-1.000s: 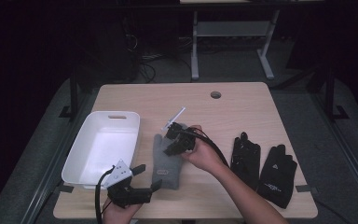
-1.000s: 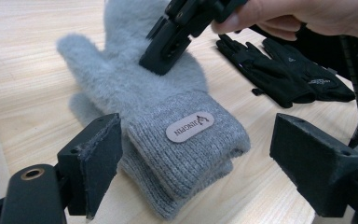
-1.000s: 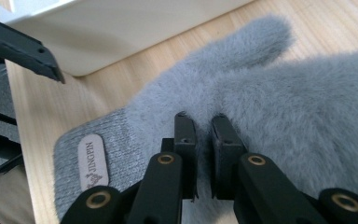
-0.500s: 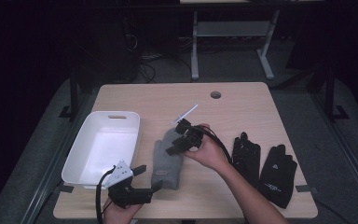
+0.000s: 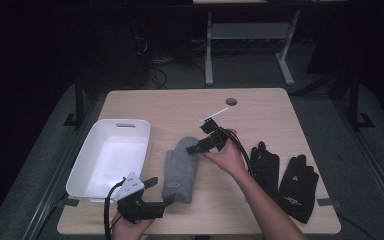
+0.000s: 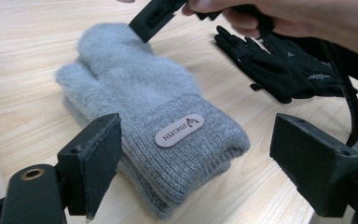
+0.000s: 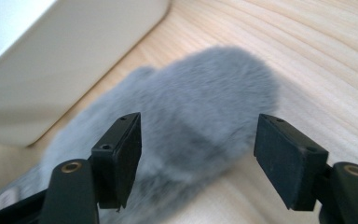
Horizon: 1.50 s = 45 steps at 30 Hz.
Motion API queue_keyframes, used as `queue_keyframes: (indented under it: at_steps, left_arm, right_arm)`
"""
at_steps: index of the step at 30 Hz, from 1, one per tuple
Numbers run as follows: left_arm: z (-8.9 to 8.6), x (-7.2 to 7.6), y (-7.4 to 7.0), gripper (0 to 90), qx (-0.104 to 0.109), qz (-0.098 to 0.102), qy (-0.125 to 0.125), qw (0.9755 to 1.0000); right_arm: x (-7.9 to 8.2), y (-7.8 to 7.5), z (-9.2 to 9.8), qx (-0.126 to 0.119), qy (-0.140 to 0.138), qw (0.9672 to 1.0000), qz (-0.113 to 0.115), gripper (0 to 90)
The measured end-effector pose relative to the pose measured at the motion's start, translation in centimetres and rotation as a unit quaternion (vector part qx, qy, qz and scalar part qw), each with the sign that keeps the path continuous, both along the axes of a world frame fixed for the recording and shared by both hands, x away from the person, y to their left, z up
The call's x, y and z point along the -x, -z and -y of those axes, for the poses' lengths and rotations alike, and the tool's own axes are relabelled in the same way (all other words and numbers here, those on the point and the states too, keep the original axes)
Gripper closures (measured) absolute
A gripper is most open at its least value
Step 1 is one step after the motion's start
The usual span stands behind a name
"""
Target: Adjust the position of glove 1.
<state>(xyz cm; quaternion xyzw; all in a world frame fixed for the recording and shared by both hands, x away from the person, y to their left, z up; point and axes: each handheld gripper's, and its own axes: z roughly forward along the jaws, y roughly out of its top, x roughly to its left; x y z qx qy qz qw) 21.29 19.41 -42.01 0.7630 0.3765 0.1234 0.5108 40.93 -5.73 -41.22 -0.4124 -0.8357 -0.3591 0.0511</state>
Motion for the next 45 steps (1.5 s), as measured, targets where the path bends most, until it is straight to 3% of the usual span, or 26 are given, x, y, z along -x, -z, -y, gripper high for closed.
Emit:
queue_keyframes:
  at_steps: [4, 7, 19, 26, 30, 38, 45]
  left_arm:
    - [0.1, 0.1, -0.1, 16.6, 0.001, 0.001, 0.002, 1.0000]
    - [0.1, 0.1, 0.0, 16.6, 0.000, 0.001, 0.004, 1.0000]
    - [0.2, 0.1, 0.0, 16.6, -0.002, 0.001, 0.006, 1.0000]
    - [0.3, 0.0, 0.0, 17.0, 0.001, -0.006, 0.009, 0.9999]
    - [0.2, -0.1, 0.0, 20.3, 0.019, -0.021, 0.015, 0.9995]
    - [0.2, -0.5, -0.1, 20.4, 0.035, -0.051, 0.012, 0.9980]
    - [0.9, -1.0, -0.4, 19.8, 0.044, -0.078, 0.010, 0.9959]
  right_arm:
    - [-0.8, 1.1, -0.3, 0.007, 0.022, 0.9997, -0.005, 31.1]
    - [-1.4, 2.0, -0.4, 0.003, 0.035, 0.9991, -0.023, 31.0]
    - [-2.3, 4.3, -0.5, -0.018, 0.038, 0.9967, -0.069, 35.1]
    - [-2.4, 5.1, -0.2, -0.068, 0.040, 0.9912, -0.107, 52.7]
    - [-2.3, 5.1, 0.0, -0.082, 0.041, 0.9886, -0.119, 65.7]
    - [-1.6, 4.0, 1.1, -0.101, 0.037, 0.9890, -0.102, 75.6]
    - [0.2, 2.5, 3.9, -0.127, 0.036, 0.9879, -0.081, 77.3]
